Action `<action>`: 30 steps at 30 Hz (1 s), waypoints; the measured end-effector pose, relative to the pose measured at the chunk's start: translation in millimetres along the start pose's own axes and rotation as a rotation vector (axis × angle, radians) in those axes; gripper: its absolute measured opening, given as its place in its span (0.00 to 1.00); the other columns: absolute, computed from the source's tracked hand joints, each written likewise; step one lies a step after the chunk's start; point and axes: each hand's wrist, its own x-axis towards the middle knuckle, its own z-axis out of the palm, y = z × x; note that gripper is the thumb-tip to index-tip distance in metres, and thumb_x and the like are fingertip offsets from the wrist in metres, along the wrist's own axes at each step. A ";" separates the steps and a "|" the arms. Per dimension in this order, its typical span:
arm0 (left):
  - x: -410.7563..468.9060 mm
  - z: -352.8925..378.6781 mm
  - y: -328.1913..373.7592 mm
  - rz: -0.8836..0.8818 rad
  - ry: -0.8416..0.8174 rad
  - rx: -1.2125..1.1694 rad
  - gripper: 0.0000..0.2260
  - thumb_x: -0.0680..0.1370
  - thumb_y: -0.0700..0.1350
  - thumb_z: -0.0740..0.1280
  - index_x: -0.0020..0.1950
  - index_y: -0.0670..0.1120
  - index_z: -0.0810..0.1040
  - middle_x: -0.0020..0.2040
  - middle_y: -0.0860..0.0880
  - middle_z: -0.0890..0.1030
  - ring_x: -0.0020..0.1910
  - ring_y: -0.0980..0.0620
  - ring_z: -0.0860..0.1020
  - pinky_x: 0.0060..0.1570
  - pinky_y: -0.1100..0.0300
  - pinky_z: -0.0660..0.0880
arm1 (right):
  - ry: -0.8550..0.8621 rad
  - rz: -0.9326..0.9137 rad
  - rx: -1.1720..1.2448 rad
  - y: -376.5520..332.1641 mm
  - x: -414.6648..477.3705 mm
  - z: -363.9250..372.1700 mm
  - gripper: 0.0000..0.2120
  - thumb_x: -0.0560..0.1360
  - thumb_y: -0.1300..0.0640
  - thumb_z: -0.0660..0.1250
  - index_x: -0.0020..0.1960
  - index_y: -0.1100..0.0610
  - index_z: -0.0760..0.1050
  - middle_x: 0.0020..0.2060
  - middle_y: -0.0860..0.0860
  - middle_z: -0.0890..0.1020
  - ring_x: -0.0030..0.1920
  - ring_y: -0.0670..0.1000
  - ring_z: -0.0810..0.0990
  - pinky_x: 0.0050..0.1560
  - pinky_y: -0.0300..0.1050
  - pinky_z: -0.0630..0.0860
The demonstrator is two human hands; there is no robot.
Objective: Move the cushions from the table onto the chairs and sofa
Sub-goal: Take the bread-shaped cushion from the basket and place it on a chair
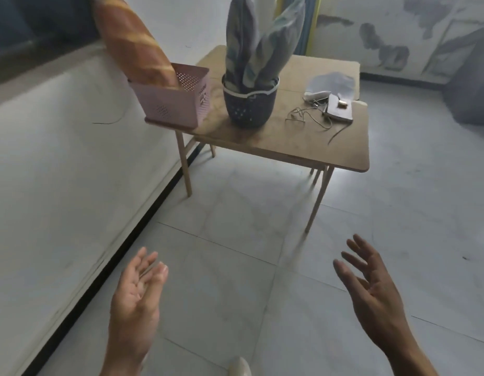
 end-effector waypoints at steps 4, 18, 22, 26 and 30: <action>84.7 -5.7 18.5 0.007 0.005 0.040 0.23 0.81 0.39 0.67 0.76 0.48 0.69 0.66 0.54 0.79 0.58 0.69 0.79 0.69 0.47 0.72 | -0.062 -0.007 0.000 -22.9 65.6 66.9 0.36 0.72 0.45 0.66 0.79 0.50 0.63 0.73 0.48 0.73 0.68 0.49 0.77 0.55 0.33 0.73; 421.9 22.3 49.1 -0.082 0.156 0.137 0.21 0.81 0.39 0.67 0.74 0.48 0.71 0.64 0.54 0.79 0.53 0.73 0.79 0.71 0.43 0.71 | -0.219 0.019 0.021 -52.0 387.6 301.5 0.30 0.74 0.43 0.65 0.75 0.44 0.66 0.72 0.45 0.74 0.63 0.37 0.76 0.52 0.28 0.73; 505.7 16.3 88.4 0.001 0.226 0.167 0.23 0.81 0.42 0.68 0.76 0.50 0.70 0.66 0.57 0.79 0.58 0.68 0.80 0.70 0.43 0.72 | -0.287 -0.071 -0.014 -109.2 485.3 360.6 0.31 0.76 0.43 0.65 0.77 0.47 0.66 0.73 0.46 0.74 0.65 0.41 0.77 0.57 0.39 0.77; 576.2 9.5 101.6 0.024 0.277 0.133 0.27 0.77 0.48 0.73 0.75 0.51 0.71 0.66 0.57 0.79 0.59 0.66 0.80 0.69 0.42 0.73 | -0.342 -0.115 -0.008 -152.3 556.7 412.4 0.30 0.77 0.44 0.67 0.77 0.47 0.67 0.71 0.45 0.75 0.69 0.46 0.77 0.64 0.53 0.79; 662.0 12.9 88.4 -0.030 0.215 0.129 0.27 0.78 0.48 0.73 0.75 0.51 0.71 0.67 0.56 0.79 0.60 0.66 0.80 0.69 0.41 0.73 | -0.338 -0.094 0.001 -160.2 612.1 469.5 0.27 0.78 0.46 0.68 0.76 0.45 0.68 0.70 0.42 0.76 0.68 0.43 0.77 0.64 0.49 0.78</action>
